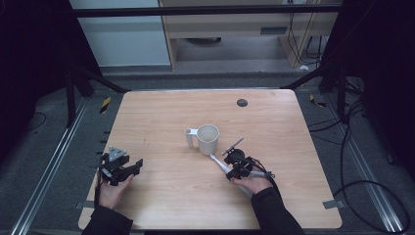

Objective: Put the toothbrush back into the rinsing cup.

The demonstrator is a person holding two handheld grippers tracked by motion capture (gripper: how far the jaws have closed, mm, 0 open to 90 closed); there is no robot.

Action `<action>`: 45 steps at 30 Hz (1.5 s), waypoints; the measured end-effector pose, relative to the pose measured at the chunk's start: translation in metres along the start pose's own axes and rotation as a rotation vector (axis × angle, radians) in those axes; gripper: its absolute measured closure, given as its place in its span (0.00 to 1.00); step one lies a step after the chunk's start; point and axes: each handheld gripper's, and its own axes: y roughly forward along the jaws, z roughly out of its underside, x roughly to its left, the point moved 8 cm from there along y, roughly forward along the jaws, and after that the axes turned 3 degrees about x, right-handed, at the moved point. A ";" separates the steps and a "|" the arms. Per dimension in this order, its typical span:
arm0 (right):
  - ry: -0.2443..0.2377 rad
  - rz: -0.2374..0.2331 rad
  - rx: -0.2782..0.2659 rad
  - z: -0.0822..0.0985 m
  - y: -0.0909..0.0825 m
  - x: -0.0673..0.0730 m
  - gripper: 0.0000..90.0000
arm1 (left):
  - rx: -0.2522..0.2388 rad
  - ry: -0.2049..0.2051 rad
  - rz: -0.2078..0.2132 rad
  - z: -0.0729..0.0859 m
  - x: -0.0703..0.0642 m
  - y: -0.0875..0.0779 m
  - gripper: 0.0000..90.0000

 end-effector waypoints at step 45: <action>0.071 -0.034 -0.181 0.007 -0.044 -0.009 0.75 | 0.003 0.001 0.005 0.000 -0.001 0.000 0.48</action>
